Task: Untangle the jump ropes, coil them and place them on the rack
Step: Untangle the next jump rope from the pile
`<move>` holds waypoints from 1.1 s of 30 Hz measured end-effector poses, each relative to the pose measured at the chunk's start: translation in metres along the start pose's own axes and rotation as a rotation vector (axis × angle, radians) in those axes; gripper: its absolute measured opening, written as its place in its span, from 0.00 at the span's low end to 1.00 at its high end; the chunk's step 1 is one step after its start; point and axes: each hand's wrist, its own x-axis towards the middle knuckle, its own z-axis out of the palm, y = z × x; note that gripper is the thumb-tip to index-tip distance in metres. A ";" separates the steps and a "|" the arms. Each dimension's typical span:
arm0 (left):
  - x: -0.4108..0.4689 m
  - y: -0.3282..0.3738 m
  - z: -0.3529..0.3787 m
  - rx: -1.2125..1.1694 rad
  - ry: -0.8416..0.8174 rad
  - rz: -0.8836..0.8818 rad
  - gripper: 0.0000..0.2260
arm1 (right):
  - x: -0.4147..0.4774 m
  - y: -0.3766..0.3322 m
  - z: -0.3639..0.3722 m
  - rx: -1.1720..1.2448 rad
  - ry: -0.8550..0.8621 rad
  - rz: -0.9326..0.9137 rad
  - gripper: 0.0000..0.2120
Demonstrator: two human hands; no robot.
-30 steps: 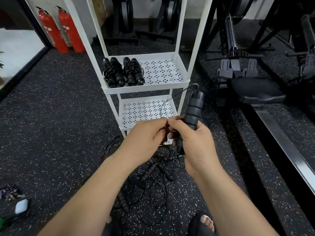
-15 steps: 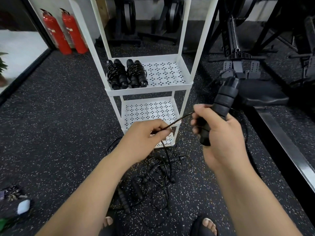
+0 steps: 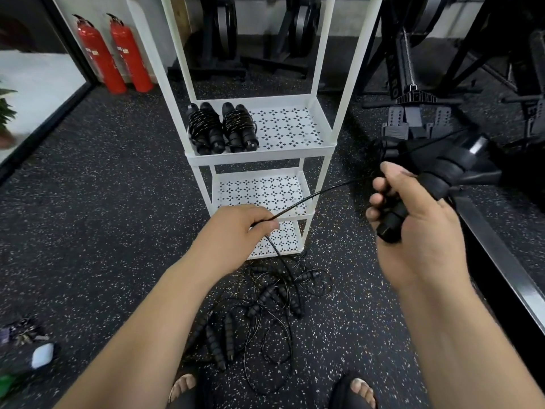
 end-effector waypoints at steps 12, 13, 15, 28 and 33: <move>-0.006 0.032 0.010 -0.073 0.129 0.249 0.07 | -0.027 0.055 0.023 -0.187 -0.149 0.236 0.06; -0.007 0.031 0.010 -0.066 0.132 0.247 0.07 | -0.028 0.057 0.025 -0.191 -0.141 0.236 0.05; -0.007 0.029 0.011 -0.064 0.131 0.234 0.07 | -0.030 0.059 0.026 -0.202 -0.120 0.221 0.04; -0.004 0.013 0.004 -0.009 0.005 0.058 0.11 | -0.023 0.029 0.025 -0.155 -0.112 0.102 0.04; -0.004 0.004 -0.002 0.023 -0.034 -0.026 0.10 | -0.008 0.002 0.007 -0.098 -0.084 0.052 0.04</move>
